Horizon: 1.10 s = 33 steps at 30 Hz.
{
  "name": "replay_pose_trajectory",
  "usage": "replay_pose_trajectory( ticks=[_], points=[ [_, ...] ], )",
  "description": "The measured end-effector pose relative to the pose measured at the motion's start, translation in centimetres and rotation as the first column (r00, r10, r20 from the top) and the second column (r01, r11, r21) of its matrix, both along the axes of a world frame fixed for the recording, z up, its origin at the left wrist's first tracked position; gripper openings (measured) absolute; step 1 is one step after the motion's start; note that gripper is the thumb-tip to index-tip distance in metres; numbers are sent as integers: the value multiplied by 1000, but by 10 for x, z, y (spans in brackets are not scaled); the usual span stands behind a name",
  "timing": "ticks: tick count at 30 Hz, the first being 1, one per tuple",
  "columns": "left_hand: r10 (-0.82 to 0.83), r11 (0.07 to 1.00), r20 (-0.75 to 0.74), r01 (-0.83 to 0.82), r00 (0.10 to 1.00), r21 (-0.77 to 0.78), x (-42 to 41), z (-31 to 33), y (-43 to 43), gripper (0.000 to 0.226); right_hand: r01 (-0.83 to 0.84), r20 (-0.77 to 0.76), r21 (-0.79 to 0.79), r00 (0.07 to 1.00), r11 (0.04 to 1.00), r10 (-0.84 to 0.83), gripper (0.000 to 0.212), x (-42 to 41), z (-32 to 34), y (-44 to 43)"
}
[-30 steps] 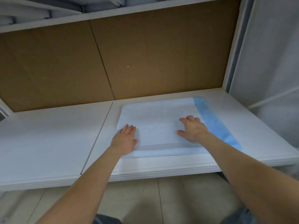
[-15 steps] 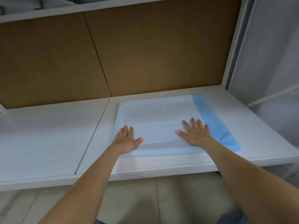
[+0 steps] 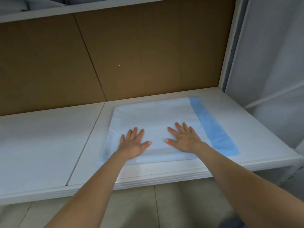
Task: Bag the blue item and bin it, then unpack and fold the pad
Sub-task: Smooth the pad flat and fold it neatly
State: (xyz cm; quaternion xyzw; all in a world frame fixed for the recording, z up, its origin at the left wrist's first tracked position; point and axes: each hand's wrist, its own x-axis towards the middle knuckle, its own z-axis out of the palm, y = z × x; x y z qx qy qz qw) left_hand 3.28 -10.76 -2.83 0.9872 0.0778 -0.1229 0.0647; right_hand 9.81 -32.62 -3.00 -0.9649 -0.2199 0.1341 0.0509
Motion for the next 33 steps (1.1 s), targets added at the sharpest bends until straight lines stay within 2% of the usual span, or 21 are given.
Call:
replay_pose_trajectory(
  ticks=[4, 7, 9, 12, 16, 19, 22, 28, 31, 33],
  points=[
    [104, 994, -4, -104, 995, 33, -5, -2, 21, 76, 176, 21, -3, 984, 984, -176, 71, 15, -3, -32],
    [158, 987, -9, -157, 987, 42, -3, -1, 22, 77, 248, 36, -16, 968, 969, -247, 71, 18, -2, -39],
    [176, 981, 44, -179, 983, 75, 3, 1, 16, 72, 278, 74, -7, 958, 961, -277, 71, 18, 0, -30],
    [126, 986, 126, -138, 984, 92, 20, 6, 11, 62, 202, 135, 46, 969, 978, -207, 70, 23, 5, -6],
    [22, 999, 60, -24, 998, 32, 47, 4, -4, 59, 42, 88, 82, 995, 996, -49, 68, 31, 7, 29],
    [-14, 999, 49, 12, 999, 41, 61, -2, -11, 59, -13, 79, 42, 997, 999, 9, 69, 40, 0, 42],
    [42, 997, 88, -47, 995, 62, 63, -8, -1, 61, 33, 106, 39, 994, 999, -37, 69, 54, -5, 29],
    [281, 955, 126, -290, 952, 62, 67, -13, 23, 67, 211, 138, 30, 967, 977, -213, 70, 79, -10, -4],
    [285, 936, 179, -314, 942, 159, 75, -7, 21, 62, 252, 132, 17, 959, 968, -252, 74, 83, -4, 6],
    [245, 940, 236, -290, 940, 181, 83, 0, 24, 55, 219, 130, 33, 966, 975, -222, 77, 86, 2, 19]
  ],
)
